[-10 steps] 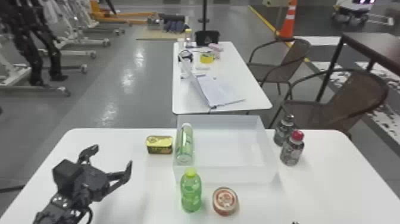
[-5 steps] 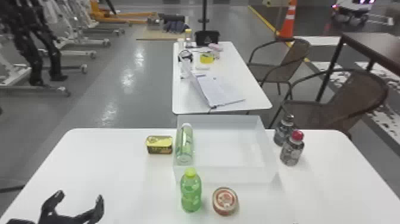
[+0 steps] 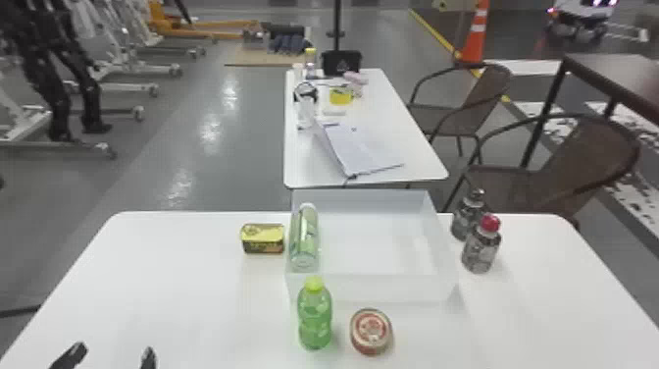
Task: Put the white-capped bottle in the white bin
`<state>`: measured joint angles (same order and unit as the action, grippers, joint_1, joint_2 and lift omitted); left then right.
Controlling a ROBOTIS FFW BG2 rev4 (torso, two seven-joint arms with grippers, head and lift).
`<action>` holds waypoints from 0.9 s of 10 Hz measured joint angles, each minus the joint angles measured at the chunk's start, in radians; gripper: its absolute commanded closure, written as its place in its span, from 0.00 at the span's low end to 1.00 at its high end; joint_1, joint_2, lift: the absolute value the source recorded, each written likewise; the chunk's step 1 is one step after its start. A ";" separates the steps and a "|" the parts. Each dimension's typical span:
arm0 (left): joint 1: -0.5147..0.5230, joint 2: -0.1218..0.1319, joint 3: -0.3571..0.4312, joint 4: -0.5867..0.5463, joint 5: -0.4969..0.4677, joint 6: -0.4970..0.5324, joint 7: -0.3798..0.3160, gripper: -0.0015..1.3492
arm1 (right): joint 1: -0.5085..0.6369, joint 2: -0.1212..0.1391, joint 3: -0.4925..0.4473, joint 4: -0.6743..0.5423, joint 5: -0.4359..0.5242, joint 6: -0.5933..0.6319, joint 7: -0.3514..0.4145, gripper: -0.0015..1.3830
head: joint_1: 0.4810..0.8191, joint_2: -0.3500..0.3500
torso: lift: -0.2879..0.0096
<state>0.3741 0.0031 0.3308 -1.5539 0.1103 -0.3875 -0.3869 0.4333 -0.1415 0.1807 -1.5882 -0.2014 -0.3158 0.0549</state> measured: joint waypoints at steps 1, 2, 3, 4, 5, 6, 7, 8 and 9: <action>0.004 0.000 -0.001 0.000 0.002 0.000 0.000 0.11 | 0.002 -0.001 0.000 -0.002 0.000 0.000 -0.001 0.08 | 0.20 0.50 | 0.63; 0.010 0.000 -0.004 0.000 0.006 0.001 0.002 0.11 | 0.004 -0.001 -0.001 -0.004 0.000 0.000 -0.005 0.08 | 0.20 0.50 | 0.63; 0.016 0.000 -0.006 0.000 0.013 0.004 0.003 0.11 | 0.005 -0.001 0.000 -0.005 0.001 0.000 -0.006 0.08 | 0.20 0.50 | 0.63; 0.018 0.000 -0.009 0.000 0.016 0.009 0.004 0.11 | 0.006 -0.001 0.000 -0.006 0.001 0.000 -0.006 0.08 | 0.20 0.50 | 0.63; 0.018 0.000 -0.013 0.000 0.017 0.015 0.003 0.11 | 0.007 -0.002 0.000 -0.007 0.002 0.000 -0.006 0.08 | 0.20 0.50 | 0.63; 0.017 0.000 -0.016 0.000 0.018 0.018 0.003 0.11 | 0.007 -0.002 -0.001 -0.007 0.002 0.000 -0.007 0.08 | 0.20 0.50 | 0.63; 0.017 0.000 -0.018 0.000 0.020 0.020 0.003 0.11 | 0.007 -0.002 -0.001 -0.007 0.002 0.000 -0.007 0.08 | 0.20 0.50 | 0.63; 0.016 0.000 -0.020 0.000 0.021 0.023 0.004 0.11 | 0.007 -0.002 -0.001 -0.007 0.002 0.000 -0.007 0.08 | 0.20 0.50 | 0.63; 0.015 0.000 -0.022 0.000 0.023 0.025 0.004 0.11 | 0.007 -0.002 -0.001 -0.007 0.002 0.000 -0.007 0.08 | 0.20 0.50 | 0.63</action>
